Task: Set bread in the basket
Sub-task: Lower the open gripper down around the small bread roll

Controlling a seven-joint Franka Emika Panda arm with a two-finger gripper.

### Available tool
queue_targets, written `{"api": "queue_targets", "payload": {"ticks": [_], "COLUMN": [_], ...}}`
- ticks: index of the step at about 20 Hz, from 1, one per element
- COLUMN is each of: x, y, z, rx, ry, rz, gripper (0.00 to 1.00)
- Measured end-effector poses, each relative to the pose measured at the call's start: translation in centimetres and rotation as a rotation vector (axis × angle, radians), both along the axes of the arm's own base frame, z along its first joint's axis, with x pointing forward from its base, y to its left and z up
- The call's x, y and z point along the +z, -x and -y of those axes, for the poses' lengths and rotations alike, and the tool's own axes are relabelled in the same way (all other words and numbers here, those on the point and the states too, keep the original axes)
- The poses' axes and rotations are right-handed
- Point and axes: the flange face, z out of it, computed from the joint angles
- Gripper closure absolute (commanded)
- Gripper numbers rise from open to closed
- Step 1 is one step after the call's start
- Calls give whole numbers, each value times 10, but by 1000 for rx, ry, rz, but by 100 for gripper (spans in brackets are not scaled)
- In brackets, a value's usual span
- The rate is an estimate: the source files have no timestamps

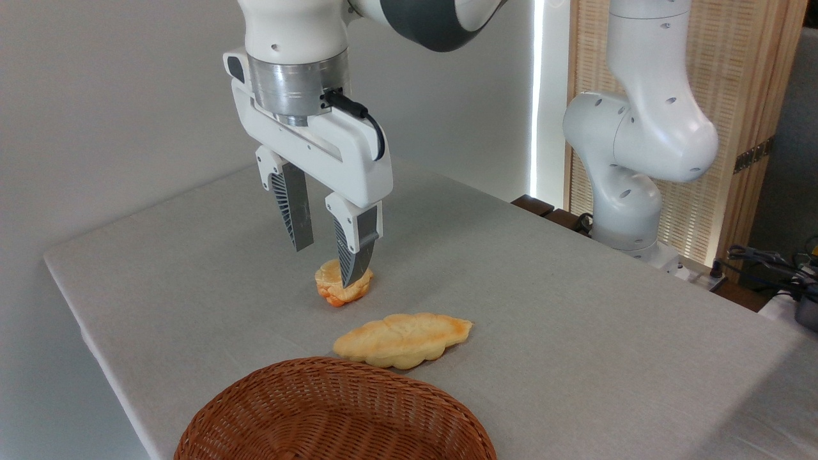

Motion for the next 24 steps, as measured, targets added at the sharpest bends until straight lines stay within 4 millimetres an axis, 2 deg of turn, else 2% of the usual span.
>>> {"api": "queue_targets", "payload": {"ticks": [4,8,10,16,20,24], "x": [-15,-44,-57,-94,-120,-137], "y": [4,18,28,56,65,70], "z": [23,64,79,110,129,143], "rx": [-40,-108,-131,-183,-213,-241], "ry": [0,-2,-3,-7,-12,-18], "rz": [-31,-50,-46,-30,-27,-55], "gripper": [0,0,0,0,0,0]}}
